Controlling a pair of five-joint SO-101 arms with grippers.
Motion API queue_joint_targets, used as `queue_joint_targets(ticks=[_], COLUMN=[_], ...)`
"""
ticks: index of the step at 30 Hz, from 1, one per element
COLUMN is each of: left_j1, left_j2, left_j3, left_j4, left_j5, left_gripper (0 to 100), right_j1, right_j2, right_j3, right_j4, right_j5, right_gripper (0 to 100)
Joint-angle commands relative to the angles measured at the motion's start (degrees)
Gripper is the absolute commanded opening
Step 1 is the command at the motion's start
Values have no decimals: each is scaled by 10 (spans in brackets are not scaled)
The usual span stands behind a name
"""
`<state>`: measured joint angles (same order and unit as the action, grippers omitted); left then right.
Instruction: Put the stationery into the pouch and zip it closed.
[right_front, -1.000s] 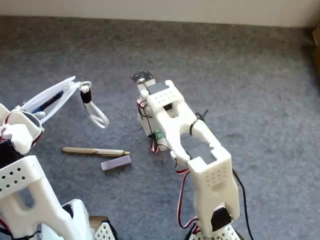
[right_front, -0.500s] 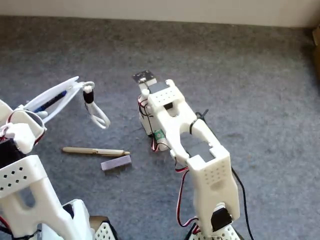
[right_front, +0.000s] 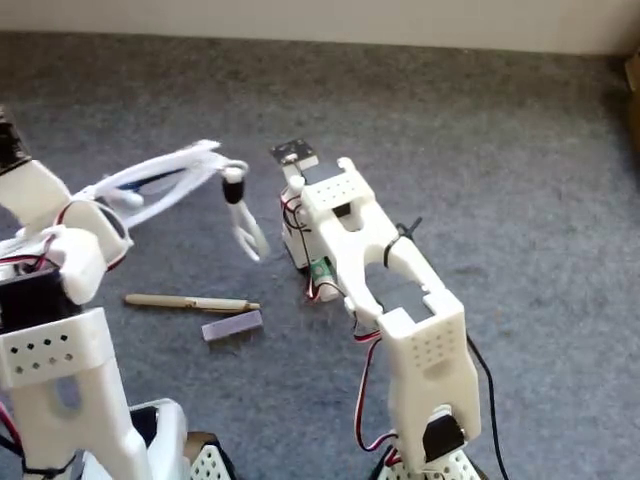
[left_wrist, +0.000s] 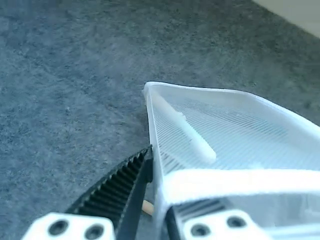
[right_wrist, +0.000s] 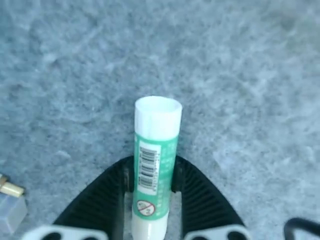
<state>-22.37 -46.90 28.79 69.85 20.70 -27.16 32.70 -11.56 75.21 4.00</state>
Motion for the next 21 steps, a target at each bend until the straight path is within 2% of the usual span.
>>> queue_joint_targets(ticks=[1,7,21], left_j1=[69,124,134], left_j2=[-20,-20,-19], left_j3=[-43,-42,-7], left_j4=[1,1,-4], left_j5=[-4,-4,-10], left_gripper=[6,6,6], right_j1=[15,33,31], right_j2=[-65,-141,-429], right_j3=[7,95,314], right_j4=[-1,-68,-178], right_j5=[-19,-27,-40], right_gripper=[5,5,5])
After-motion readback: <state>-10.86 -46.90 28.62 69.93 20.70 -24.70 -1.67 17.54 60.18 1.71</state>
